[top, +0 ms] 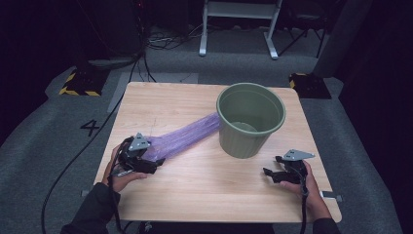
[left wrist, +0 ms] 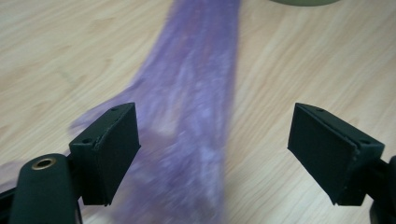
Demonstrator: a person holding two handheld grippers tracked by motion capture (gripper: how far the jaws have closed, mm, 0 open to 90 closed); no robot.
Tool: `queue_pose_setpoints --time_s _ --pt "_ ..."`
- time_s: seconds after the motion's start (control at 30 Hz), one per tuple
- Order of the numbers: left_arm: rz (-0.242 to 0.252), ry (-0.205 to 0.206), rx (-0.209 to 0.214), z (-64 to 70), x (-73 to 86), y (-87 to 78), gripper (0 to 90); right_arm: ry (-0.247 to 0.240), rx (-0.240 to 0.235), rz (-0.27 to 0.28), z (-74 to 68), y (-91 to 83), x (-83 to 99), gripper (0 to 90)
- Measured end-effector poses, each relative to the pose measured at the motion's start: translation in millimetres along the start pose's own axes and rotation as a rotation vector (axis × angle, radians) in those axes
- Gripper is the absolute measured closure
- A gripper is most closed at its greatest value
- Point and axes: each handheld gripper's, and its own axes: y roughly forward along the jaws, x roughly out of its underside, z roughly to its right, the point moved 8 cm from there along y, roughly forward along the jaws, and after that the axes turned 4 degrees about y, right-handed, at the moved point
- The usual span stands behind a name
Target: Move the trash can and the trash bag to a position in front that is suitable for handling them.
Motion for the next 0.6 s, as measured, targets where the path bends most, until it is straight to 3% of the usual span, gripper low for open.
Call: queue_pose_setpoints --time_s 0.17,0.27,0.43,0.6 --pt "-0.023 -0.059 -0.047 -25.5 23.2 -6.1 17.8 0.000 0.001 0.000 0.0 0.0 0.0 23.0" --pt "-0.036 -0.105 -0.010 -36.9 41.9 -0.5 21.0 0.000 0.000 0.000 0.0 0.0 0.0 23.0" --pt "-0.063 -0.098 0.102 -28.5 57.8 15.7 38.5 0.000 0.000 0.000 0.0 0.0 0.0 23.0" --pt "-0.084 -0.073 0.153 -9.3 57.3 24.4 50.9 0.000 0.000 0.000 0.0 0.0 0.0 23.0"
